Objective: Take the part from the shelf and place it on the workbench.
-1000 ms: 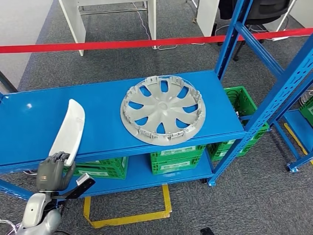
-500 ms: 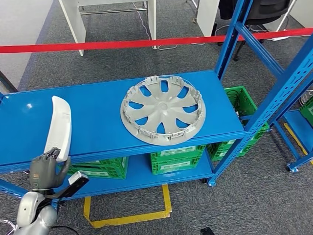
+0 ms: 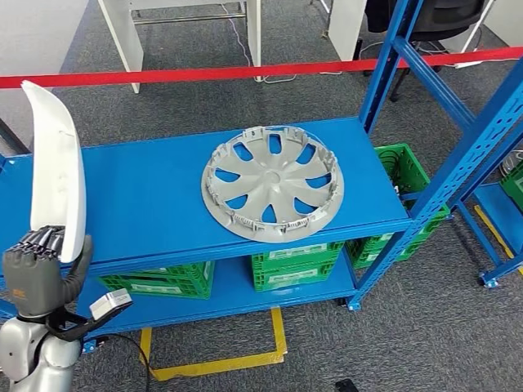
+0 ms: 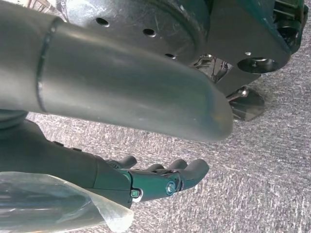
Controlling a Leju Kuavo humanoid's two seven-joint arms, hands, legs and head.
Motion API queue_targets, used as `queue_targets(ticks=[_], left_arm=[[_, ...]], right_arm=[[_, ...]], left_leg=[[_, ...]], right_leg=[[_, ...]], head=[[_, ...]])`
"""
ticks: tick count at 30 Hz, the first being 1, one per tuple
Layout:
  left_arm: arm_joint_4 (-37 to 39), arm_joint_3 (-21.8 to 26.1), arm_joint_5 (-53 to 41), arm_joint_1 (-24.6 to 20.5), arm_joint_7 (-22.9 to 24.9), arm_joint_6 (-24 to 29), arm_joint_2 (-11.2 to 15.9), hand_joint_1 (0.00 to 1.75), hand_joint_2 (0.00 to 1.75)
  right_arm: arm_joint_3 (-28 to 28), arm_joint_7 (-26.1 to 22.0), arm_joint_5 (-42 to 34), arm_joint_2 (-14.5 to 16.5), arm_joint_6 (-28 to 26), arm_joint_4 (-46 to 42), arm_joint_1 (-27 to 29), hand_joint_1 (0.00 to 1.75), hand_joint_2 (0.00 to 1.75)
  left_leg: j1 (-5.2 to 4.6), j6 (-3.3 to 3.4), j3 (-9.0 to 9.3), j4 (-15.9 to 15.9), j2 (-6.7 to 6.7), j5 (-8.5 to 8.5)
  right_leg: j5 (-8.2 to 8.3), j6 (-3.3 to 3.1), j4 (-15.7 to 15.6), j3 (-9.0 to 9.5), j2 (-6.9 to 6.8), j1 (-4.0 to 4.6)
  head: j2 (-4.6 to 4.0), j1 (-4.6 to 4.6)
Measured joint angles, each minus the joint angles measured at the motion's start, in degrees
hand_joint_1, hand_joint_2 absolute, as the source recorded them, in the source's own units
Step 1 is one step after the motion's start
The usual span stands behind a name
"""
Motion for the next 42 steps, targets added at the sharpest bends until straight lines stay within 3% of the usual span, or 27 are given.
queue_targets(ticks=[10,26,32,42], left_arm=[[-12.4,-1.5,-1.8,1.4,-0.8,-0.1,-3.0,1.75,1.75],[-13.6,-1.9,0.4,2.2,-0.1,-0.2,-3.9,1.75,1.75],[-12.6,-4.5,0.8,2.5,7.8,-0.2,-1.5,1.75,1.75],[-11.5,-6.6,1.3,3.9,8.7,-0.2,1.6,1.75,1.75]], right_arm=[[-0.9,0.0,0.0,0.3,-0.3,0.0,0.0,0.00,0.00],[-1.0,0.0,0.0,0.5,-0.6,0.0,0.0,0.00,0.00],[-2.0,0.0,0.2,0.5,-0.7,0.0,0.0,0.00,0.00],[-2.4,0.0,0.4,0.9,-1.1,0.0,0.0,0.00,0.00]], left_leg=[[0.01,0.00,0.01,0.0,0.00,0.00],[0.01,0.00,0.01,0.0,0.00,0.00],[0.01,0.00,0.02,0.0,0.00,0.00],[-0.17,0.04,-0.12,0.4,0.00,-0.02]], right_leg=[[0.00,0.00,0.0,0.00,0.00,0.00],[0.00,0.00,0.0,0.00,0.00,0.00],[0.00,0.00,0.0,0.00,0.00,0.00],[0.22,0.28,-0.1,-0.02,0.01,-0.18]], head=[[0.00,-0.01],[0.00,0.00],[0.00,-0.01],[0.00,-0.02]])
